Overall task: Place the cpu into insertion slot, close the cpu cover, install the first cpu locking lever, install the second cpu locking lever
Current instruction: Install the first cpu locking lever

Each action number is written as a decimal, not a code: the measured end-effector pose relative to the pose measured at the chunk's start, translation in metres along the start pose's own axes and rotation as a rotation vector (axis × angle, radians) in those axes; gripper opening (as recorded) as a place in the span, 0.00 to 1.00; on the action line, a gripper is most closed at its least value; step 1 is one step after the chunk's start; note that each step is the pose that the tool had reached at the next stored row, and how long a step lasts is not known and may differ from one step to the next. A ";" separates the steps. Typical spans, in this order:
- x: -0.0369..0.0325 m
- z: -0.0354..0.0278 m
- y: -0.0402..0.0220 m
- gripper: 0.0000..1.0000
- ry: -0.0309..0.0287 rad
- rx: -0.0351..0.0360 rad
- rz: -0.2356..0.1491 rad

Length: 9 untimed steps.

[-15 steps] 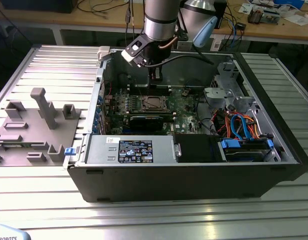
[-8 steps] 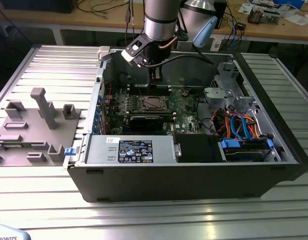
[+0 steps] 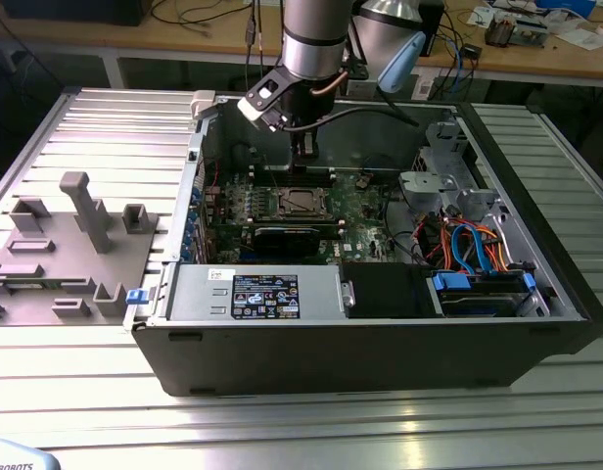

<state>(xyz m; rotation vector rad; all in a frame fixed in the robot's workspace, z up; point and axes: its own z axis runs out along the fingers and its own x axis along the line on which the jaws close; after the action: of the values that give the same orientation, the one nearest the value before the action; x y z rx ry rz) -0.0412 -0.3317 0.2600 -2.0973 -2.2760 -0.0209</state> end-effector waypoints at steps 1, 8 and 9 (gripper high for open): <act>0.0000 0.0000 0.0000 0.11 -0.0002 0.0003 -0.008; 0.0000 0.0001 0.0000 0.11 -0.0027 0.0055 -0.129; 0.0000 0.0001 0.0000 0.11 -0.0029 0.0060 -0.140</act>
<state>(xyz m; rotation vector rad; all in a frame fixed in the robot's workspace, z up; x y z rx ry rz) -0.0412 -0.3317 0.2599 -1.9321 -2.4168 -0.0160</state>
